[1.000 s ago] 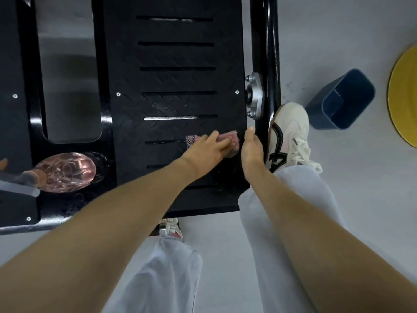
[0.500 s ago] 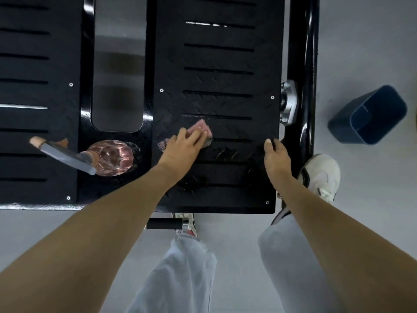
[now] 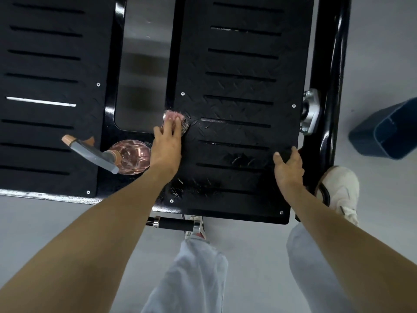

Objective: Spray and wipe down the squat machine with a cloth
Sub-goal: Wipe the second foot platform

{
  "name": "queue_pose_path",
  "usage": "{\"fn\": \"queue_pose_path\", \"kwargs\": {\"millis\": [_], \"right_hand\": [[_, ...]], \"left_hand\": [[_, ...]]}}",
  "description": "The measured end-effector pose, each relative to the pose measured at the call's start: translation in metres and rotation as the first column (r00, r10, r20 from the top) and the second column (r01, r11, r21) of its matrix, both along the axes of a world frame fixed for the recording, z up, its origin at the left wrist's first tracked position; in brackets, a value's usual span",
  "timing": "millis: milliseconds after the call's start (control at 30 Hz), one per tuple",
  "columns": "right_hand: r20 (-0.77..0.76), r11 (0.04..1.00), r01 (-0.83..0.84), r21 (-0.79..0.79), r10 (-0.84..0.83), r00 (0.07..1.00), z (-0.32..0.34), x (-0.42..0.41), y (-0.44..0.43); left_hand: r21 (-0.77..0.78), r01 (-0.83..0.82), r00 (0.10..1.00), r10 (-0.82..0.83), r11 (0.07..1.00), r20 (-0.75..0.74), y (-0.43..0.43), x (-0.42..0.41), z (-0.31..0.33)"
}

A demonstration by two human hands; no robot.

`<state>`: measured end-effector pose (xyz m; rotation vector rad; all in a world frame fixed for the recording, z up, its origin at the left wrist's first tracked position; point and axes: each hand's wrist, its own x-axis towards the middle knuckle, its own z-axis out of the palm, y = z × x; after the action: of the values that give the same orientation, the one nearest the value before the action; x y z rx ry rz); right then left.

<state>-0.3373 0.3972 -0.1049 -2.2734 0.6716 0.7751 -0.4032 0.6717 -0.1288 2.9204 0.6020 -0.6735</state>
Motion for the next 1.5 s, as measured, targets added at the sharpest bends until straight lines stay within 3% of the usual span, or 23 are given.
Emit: {"fn": "queue_pose_path", "kwargs": {"millis": [67,200,267,333,367,433,467,533,600,667,733,800,867,933,967,1000,1100,1167,1233,1333,1400,1433,1500], "right_hand": [[-0.008,1.0,0.0,-0.008,0.0,1.0,-0.001,0.003,0.0],[-0.025,1.0,0.015,-0.012,-0.015,1.0,0.001,0.008,0.001],[-0.031,1.0,0.024,-0.014,-0.025,0.999,0.003,0.007,0.002],[-0.021,0.999,0.038,0.008,-0.038,0.999,0.003,0.006,0.002],[-0.012,0.998,0.05,0.028,-0.05,0.999,0.003,0.006,0.003],[-0.003,0.996,0.07,0.057,-0.07,0.998,0.003,0.005,0.002],[0.0,0.995,0.074,0.065,-0.074,0.997,0.004,0.004,0.001],[-0.007,0.995,0.065,0.072,-0.065,0.998,0.006,0.003,0.0],[-0.001,0.995,0.067,0.079,-0.068,0.998,0.007,0.004,-0.003],[0.028,0.986,0.12,0.119,-0.124,0.992,0.01,0.006,-0.005],[0.036,0.961,0.213,0.174,-0.223,0.974,0.014,0.007,-0.007],[0.006,0.939,0.284,0.192,-0.29,0.957,0.019,0.008,-0.008],[-0.034,0.935,0.303,0.184,-0.302,0.953,0.022,0.01,-0.008],[-0.06,0.928,0.333,0.165,-0.327,0.943,0.021,0.013,-0.011],[-0.069,0.921,0.358,0.155,-0.352,0.934,0.019,0.015,-0.013],[-0.077,0.913,0.382,0.147,-0.374,0.924,0.016,0.016,-0.016],[-0.122,0.906,0.396,0.147,-0.381,0.917,0.009,0.017,-0.024],[-0.159,0.881,0.438,0.177,-0.414,0.896,0.008,0.017,-0.025],[-0.187,0.828,0.504,0.244,-0.469,0.863,0.007,0.017,-0.026],[-0.216,0.754,0.576,0.316,-0.534,0.817,0.008,0.018,-0.028],[-0.218,0.746,0.576,0.334,-0.533,0.817,0.006,0.018,-0.032],[-0.216,0.752,0.567,0.337,-0.525,0.823,0.006,0.018,-0.034],[-0.217,0.77,0.547,0.327,-0.503,0.837,0.005,0.017,-0.036]], "left_hand": [[0.033,-0.019,1.0,0.019,0.999,0.019,0.008,0.004,0.003],[-0.036,-0.268,0.96,0.27,0.963,0.074,-0.026,-0.015,0.009],[-0.023,-0.277,0.96,0.277,0.961,0.039,-0.045,-0.04,0.011],[-0.054,-0.134,0.991,0.134,0.989,-0.005,-0.06,-0.06,0.017],[-0.079,0.025,1.0,-0.026,0.997,-0.014,-0.066,-0.065,0.019],[-0.137,0.316,0.943,-0.326,0.939,-0.058,-0.073,-0.065,0.022],[-0.135,0.341,0.934,-0.352,0.93,-0.063,-0.071,-0.058,0.023],[-0.068,0.074,0.997,-0.075,0.995,-0.016,-0.067,-0.036,0.02],[-0.033,-0.283,0.957,0.285,0.958,0.053,-0.067,-0.015,0.016],[-0.021,-0.362,0.932,0.362,0.932,0.031,-0.082,0.0,0.02],[-0.012,-0.156,0.988,0.156,0.988,0.015,-0.104,0.002,0.024],[-0.029,0.253,0.967,-0.253,0.967,-0.019,-0.127,-0.01,0.023],[-0.13,0.589,0.801,-0.598,0.797,-0.037,-0.132,-0.017,0.021],[-0.115,0.793,0.593,-0.802,0.598,-0.077,-0.115,-0.007,0.023],[-0.084,0.834,0.539,-0.837,0.546,-0.094,-0.106,-0.001,0.025],[-0.047,0.826,0.555,-0.825,0.561,-0.105,-0.1,0.005,0.025],[0.027,0.581,0.811,-0.577,0.813,-0.093,-0.102,0.015,0.022],[0.024,0.48,0.873,-0.475,0.877,-0.109,-0.119,0.012,0.027],[0.014,0.612,0.788,-0.609,0.791,-0.088,-0.14,0.004,0.029],[-0.069,0.895,0.436,-0.897,0.441,-0.074,-0.146,0.001,0.028],[-0.044,0.962,0.266,-0.96,0.271,-0.084,-0.134,0.016,0.03],[-0.008,0.966,0.258,-0.961,0.26,-0.096,-0.128,0.026,0.031],[0.05,0.894,0.447,-0.885,0.444,-0.128,-0.122,0.043,0.034]]}}
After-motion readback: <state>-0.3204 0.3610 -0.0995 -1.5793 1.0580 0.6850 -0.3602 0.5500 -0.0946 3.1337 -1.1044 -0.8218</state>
